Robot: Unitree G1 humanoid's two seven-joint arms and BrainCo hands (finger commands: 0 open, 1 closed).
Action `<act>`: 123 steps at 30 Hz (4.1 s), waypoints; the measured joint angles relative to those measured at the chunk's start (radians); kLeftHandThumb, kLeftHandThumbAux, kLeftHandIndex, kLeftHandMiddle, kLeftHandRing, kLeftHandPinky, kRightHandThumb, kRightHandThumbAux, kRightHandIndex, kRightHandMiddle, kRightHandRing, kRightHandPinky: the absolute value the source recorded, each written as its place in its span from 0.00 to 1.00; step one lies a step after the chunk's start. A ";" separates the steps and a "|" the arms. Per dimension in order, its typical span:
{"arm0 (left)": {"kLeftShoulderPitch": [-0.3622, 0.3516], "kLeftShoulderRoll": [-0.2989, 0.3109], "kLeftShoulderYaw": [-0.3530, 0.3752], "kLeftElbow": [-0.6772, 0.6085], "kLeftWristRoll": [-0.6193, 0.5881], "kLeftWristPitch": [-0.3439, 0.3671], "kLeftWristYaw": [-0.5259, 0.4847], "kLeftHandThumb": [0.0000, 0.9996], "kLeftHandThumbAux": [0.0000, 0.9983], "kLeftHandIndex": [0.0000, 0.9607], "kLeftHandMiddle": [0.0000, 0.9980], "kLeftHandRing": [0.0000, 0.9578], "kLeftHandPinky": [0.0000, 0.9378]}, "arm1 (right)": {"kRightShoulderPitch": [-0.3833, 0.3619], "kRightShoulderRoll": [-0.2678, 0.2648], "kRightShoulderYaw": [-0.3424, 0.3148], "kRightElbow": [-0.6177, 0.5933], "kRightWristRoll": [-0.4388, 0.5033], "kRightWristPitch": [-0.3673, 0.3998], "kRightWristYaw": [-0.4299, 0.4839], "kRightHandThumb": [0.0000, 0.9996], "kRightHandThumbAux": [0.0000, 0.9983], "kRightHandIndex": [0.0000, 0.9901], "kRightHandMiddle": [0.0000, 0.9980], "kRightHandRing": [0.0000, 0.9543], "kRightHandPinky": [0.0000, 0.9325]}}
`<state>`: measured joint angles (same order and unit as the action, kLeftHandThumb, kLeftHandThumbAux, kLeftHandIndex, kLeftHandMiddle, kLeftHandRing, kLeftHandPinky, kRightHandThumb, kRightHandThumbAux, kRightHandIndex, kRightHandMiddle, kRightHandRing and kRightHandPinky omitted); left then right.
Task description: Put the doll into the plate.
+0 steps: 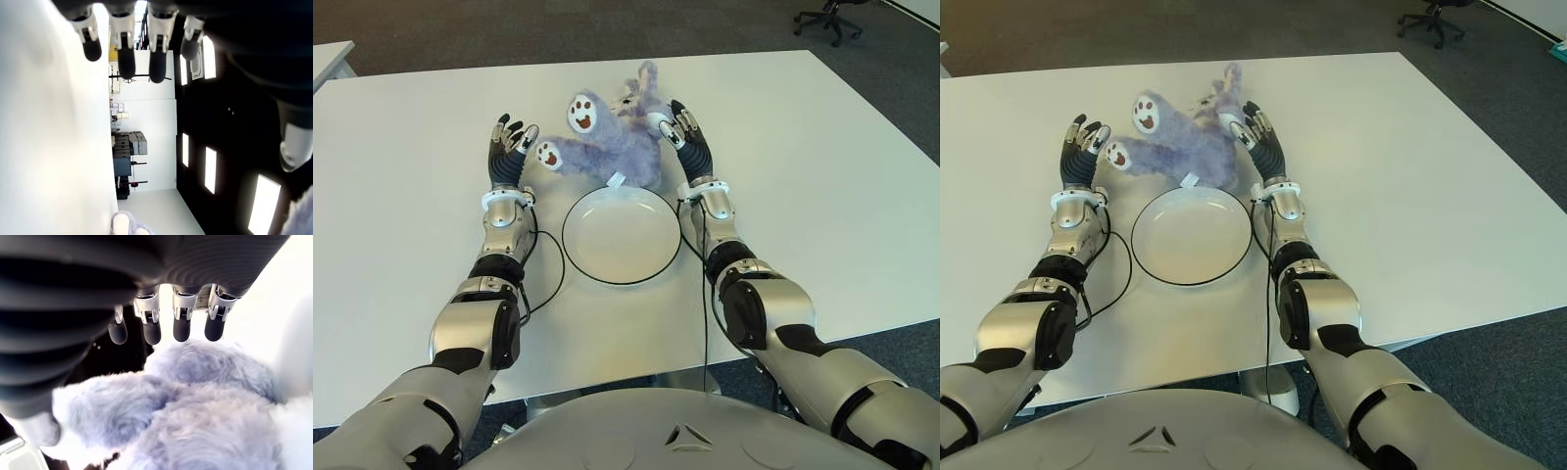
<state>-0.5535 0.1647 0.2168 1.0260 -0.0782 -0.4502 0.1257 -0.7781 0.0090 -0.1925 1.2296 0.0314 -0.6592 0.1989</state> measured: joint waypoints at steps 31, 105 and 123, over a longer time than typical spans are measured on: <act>-0.002 0.000 0.000 0.003 0.002 0.000 0.005 0.00 0.50 0.06 0.16 0.14 0.07 | 0.003 -0.009 -0.061 -0.015 0.074 -0.055 0.182 0.42 0.42 0.00 0.00 0.00 0.04; -0.001 0.001 0.003 0.004 0.000 0.001 0.005 0.00 0.48 0.08 0.17 0.14 0.07 | 0.022 0.009 0.062 -0.033 -0.037 -0.108 0.036 0.54 0.43 0.02 0.00 0.00 0.05; -0.001 0.001 0.002 0.004 0.001 0.001 0.007 0.00 0.48 0.06 0.19 0.17 0.08 | 0.024 0.015 0.080 -0.040 -0.044 -0.107 0.033 0.52 0.43 0.03 0.00 0.00 0.03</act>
<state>-0.5544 0.1653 0.2190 1.0302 -0.0776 -0.4488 0.1324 -0.7540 0.0242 -0.1130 1.1897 -0.0131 -0.7658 0.2318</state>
